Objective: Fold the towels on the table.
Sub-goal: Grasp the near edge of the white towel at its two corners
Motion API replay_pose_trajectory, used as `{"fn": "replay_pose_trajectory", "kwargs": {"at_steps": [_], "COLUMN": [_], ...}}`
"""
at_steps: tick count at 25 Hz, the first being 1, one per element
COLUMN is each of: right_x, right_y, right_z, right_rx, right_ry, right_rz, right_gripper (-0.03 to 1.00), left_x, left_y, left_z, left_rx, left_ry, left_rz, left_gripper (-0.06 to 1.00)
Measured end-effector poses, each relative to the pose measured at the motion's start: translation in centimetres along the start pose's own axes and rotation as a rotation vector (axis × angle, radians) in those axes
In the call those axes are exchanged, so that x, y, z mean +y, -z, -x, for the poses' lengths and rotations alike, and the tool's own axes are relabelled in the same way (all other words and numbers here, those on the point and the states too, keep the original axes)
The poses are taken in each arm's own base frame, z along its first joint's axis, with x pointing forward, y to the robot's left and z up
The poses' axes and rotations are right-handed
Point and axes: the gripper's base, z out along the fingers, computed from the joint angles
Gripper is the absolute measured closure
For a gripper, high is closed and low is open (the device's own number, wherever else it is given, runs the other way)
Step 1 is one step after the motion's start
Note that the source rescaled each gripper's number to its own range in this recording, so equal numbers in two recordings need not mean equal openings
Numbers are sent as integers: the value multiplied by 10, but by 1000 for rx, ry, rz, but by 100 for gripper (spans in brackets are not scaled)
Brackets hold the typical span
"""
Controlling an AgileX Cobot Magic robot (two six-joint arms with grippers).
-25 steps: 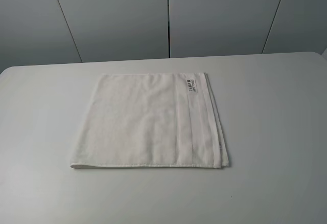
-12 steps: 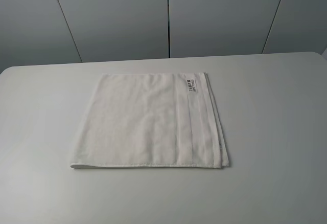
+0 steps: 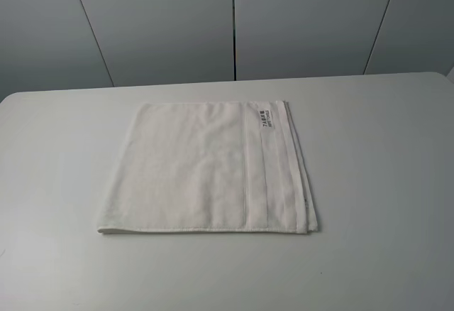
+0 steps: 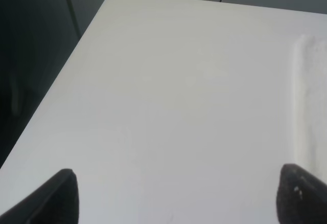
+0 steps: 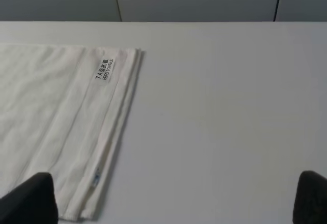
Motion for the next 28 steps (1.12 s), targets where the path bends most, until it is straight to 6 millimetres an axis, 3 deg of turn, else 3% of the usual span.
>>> {"fn": "replay_pose_trajectory", "kwargs": {"at_steps": [6,12,22,28], "right_x": [3,6,9,13], "right_y": [-4,-27,-109,-165], "right_z": [1,29,95,131], "right_rx": [61,206,431,514], "right_ry": [-35,33,200,265], "right_rz": [35,65,176,244], "right_gripper": [-3,-3,-3,-3], "left_x": [-4,-12,-38,-52], "left_y": [-15,-42,-117,-170], "left_z": [16,46,84,91], "left_rx": [81,202,478,575], "left_ry": [-67,-196,-310,-427], "left_rz": [-12,-69,-300,-403], "left_gripper": [-5,-5,-5,-5]}}
